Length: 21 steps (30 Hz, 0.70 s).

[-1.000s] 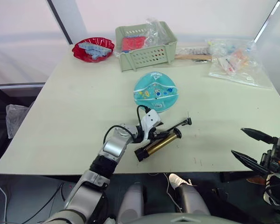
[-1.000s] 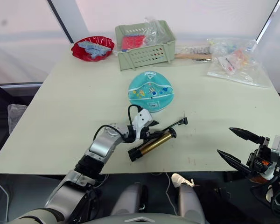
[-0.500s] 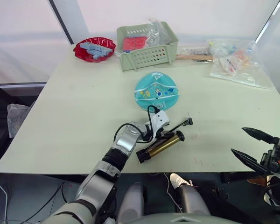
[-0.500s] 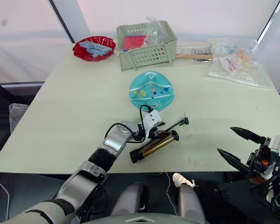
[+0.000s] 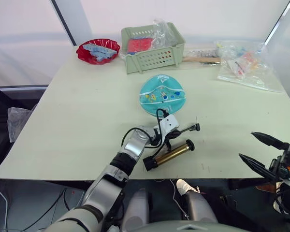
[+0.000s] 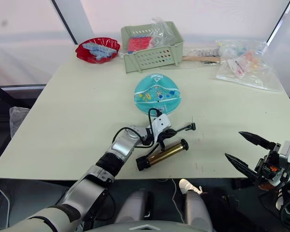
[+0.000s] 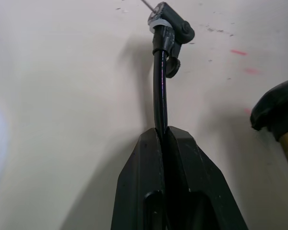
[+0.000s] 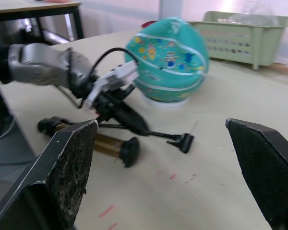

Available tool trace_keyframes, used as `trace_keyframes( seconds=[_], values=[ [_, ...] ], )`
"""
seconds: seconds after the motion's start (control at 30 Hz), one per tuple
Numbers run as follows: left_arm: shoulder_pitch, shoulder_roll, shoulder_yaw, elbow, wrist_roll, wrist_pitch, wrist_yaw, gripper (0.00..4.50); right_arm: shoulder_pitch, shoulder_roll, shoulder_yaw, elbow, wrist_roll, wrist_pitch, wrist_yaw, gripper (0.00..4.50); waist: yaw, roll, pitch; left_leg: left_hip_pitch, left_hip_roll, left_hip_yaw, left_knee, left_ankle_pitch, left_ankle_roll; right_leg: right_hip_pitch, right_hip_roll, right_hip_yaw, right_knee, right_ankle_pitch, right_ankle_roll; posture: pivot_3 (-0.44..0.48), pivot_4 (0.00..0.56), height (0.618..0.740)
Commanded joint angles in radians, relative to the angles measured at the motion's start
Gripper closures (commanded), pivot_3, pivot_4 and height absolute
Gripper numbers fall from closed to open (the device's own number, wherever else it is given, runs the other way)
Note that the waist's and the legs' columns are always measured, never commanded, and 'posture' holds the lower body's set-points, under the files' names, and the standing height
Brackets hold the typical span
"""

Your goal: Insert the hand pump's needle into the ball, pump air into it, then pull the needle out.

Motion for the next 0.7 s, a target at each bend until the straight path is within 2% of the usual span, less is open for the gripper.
trace_keyframes(
  seconds=[0.03, 0.3, 0.5, 0.7],
  values=[
    [0.011, -0.024, 0.028, -0.083, -0.061, -0.044, -0.034, 4.43, -0.010, 0.013, 0.007, -0.042, -0.007, 0.049, -0.088, 0.00, 0.000, 0.000, 0.000, 0.000, 0.000, 0.000, 0.000, 0.000, 0.000, 0.000, 0.000, 0.000, 0.000, 0.000, 0.000, 0.000, 0.150, 0.736],
    [0.035, -0.041, 0.062, -0.137, -0.142, -0.090, -0.093, 4.43, -0.074, 0.098, 0.071, -0.135, 0.024, 0.218, -0.373, 0.00, -0.001, 0.001, 0.000, 0.000, 0.000, -0.002, 0.000, 0.000, 0.000, 0.000, 0.000, -0.001, 0.000, 0.000, -0.001, 0.000, 0.150, 0.736],
    [0.029, -0.054, 0.086, -0.164, -0.217, -0.086, -0.155, 4.43, -0.175, 0.138, 0.115, -0.195, 0.191, 0.481, -0.629, 0.00, -0.001, 0.001, 0.000, -0.001, 0.000, -0.002, 0.000, 0.000, 0.000, 0.000, 0.000, -0.002, 0.000, 0.000, -0.001, 0.000, 0.150, 0.736],
    [0.037, -0.062, 0.099, -0.208, -0.288, -0.032, -0.214, 4.43, -0.266, 0.145, 0.129, -0.188, 0.297, 0.590, -0.704, 0.00, -0.001, 0.001, 0.000, -0.001, 0.000, -0.003, 0.000, 0.000, 0.000, 0.000, 0.000, -0.002, 0.000, 0.000, 0.000, 0.000, 0.150, 0.736]
  ],
)
